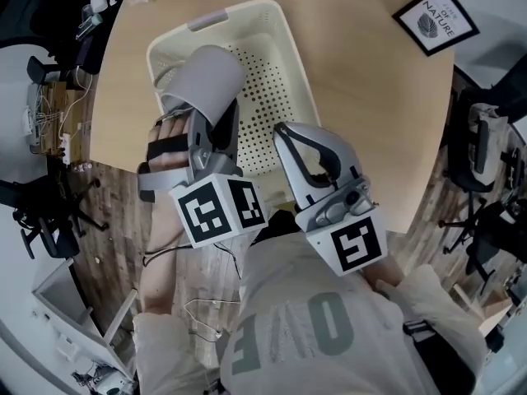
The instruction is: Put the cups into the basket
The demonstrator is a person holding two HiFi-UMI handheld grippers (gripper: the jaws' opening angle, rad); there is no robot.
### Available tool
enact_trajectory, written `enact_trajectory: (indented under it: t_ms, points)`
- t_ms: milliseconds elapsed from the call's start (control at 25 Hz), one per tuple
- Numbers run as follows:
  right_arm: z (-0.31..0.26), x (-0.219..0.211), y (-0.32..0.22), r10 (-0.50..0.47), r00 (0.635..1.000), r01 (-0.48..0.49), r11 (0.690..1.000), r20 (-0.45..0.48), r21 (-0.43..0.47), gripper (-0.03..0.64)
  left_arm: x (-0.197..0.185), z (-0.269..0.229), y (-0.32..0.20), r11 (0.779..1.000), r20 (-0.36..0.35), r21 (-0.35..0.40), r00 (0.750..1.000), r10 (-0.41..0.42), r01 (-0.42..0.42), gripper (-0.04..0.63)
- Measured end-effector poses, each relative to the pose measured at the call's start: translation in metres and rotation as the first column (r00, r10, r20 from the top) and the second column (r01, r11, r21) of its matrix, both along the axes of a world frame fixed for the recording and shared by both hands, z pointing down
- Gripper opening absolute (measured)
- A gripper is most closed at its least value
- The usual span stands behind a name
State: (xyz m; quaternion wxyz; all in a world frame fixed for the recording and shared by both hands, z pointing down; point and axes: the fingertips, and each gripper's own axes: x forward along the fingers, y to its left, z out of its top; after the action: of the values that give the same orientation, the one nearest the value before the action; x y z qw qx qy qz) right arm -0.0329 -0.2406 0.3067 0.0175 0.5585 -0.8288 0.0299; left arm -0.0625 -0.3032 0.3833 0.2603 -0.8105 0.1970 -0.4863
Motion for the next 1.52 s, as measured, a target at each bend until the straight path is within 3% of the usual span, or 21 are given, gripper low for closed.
enact_trajectory:
  t_ms: [320,720,920,1080,1240,1520]
  points:
    - [0.014,0.02,-0.009,0.033,0.999,-0.032,0.999,0.024,-0.039,-0.002,0.0,0.07,0.007,0.987,0.192,-0.14,0.975,0.109,-0.083,0.052]
    - [0.014,0.035,-0.014,0.077,0.996,-0.075,0.996,0.049,-0.042,-0.002,-0.008,0.128,0.032,0.937,0.382,-0.319,0.886,0.263,-0.14,0.052]
    - [0.015,0.039,-0.012,0.076,0.995,-0.073,0.996,0.061,-0.049,-0.002,-0.008,0.142,0.04,0.918,0.421,-0.364,0.852,0.311,-0.155,0.052]
    - [0.016,0.039,-0.012,0.073,0.995,-0.07,0.996,0.072,-0.049,-0.002,-0.012,0.153,0.044,0.911,0.455,-0.383,0.826,0.332,-0.155,0.054]
    - [0.015,0.038,-0.011,0.066,0.996,-0.064,0.997,0.054,-0.043,-0.002,-0.01,0.154,0.042,0.914,0.459,-0.373,0.825,0.331,-0.159,0.055]
    - [0.015,0.035,-0.005,0.06,0.998,-0.058,0.998,0.033,-0.039,-0.002,-0.007,0.147,0.035,0.94,0.474,-0.303,0.831,0.29,-0.156,0.099]
